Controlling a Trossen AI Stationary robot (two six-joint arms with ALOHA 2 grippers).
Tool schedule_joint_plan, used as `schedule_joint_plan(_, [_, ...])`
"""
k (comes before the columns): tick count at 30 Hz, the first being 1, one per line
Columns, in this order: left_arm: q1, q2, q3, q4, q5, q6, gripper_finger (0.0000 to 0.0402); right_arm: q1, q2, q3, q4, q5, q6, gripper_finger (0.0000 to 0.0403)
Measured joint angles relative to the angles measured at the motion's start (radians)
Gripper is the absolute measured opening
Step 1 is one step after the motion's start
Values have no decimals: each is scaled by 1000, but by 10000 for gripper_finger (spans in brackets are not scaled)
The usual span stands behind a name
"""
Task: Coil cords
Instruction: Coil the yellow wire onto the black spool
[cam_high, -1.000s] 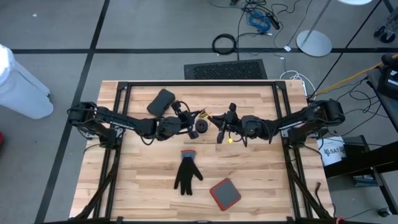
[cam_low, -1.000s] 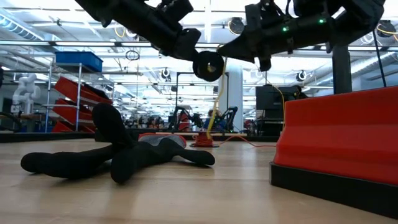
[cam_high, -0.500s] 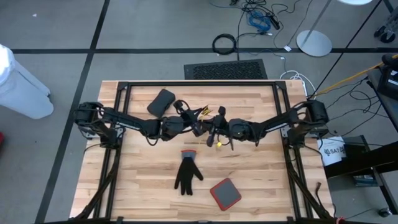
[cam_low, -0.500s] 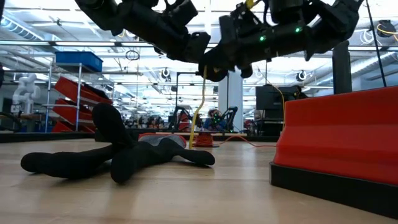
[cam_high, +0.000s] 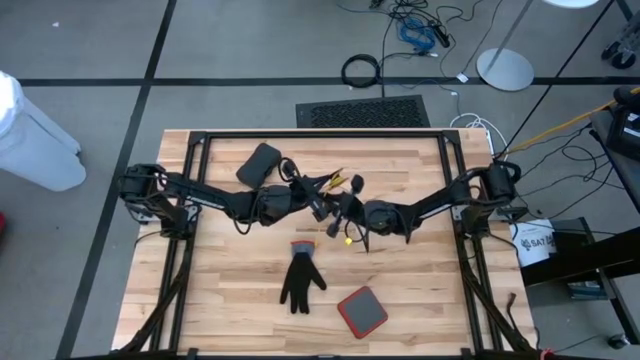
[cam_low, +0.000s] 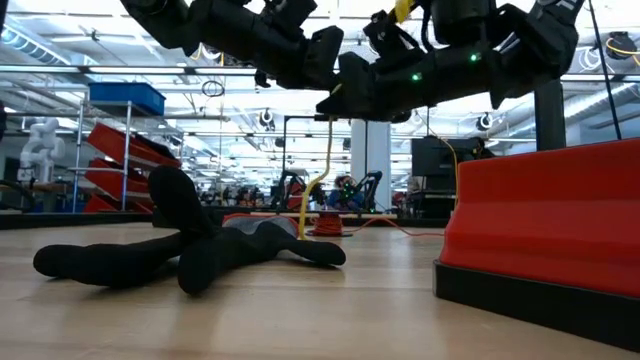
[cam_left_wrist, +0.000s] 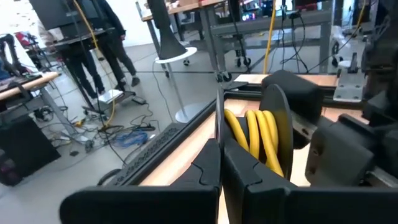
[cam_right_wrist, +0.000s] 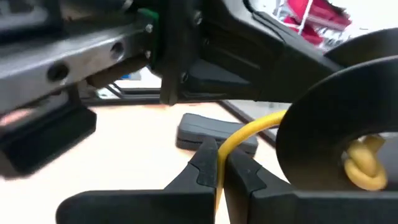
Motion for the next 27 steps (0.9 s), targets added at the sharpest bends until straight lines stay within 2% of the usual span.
schedule_joint_plan(3, [0,-22,0,-4,32,-12,0,23,0,0,16,66,-78,0])
schedule_joint_plan(7, [0,-63,0,-12,90,-26,0,28,0,0,18,93,-117,0])
schedule_joint_plan(12, [1,-121,0,-85,140,-51,0,28,-1,0,20,90,-131,7])
schedule_joint_plan(18, [1,-172,3,-92,166,-54,0,28,3,-3,-10,82,-131,22])
schedule_joint_plan(27, [0,-219,3,-135,222,-55,0,28,2,-3,-44,85,-127,24])
